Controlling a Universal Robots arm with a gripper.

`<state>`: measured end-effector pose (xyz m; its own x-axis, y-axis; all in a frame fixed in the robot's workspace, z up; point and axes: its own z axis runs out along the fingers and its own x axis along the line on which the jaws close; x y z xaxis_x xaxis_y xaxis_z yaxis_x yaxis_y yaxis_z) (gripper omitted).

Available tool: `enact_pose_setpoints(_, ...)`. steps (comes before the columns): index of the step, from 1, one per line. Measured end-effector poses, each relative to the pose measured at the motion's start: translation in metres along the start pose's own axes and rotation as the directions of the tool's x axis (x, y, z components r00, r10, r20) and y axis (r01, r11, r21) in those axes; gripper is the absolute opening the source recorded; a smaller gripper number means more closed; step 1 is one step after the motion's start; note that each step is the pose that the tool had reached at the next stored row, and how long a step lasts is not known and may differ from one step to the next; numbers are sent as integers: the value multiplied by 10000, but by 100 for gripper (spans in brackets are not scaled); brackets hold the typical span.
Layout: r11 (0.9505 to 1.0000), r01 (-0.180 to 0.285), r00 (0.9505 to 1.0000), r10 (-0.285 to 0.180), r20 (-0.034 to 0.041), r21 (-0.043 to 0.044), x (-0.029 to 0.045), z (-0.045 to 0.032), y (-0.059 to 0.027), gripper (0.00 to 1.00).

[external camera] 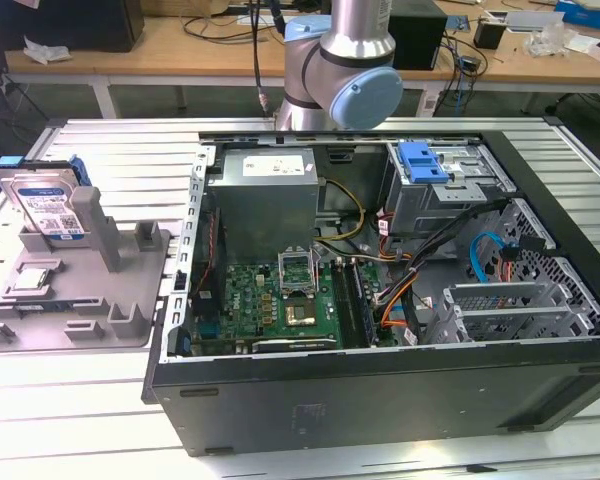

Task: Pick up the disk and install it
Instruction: 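Pick up the disk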

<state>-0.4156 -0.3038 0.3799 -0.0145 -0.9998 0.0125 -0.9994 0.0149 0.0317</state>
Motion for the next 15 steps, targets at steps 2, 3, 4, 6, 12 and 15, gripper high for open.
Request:
enact_pose_setpoints(2,10000,0,10000,0,0,1,6,4,0,48)
enact_pose_setpoints(3,10000,1,10000,-1,0,1,9,13,-1,48)
enact_pose_setpoints(4,10000,1,10000,-1,-1,-1,11,17,-1,48)
enact_pose_setpoints(6,10000,1,10000,-1,0,0,15,23,-1,48)
enact_pose_setpoints(12,10000,0,10000,0,0,1,71,47,-2,48)
enact_pose_setpoints(15,10000,-91,10000,91,14,-1,88,75,-12,48)
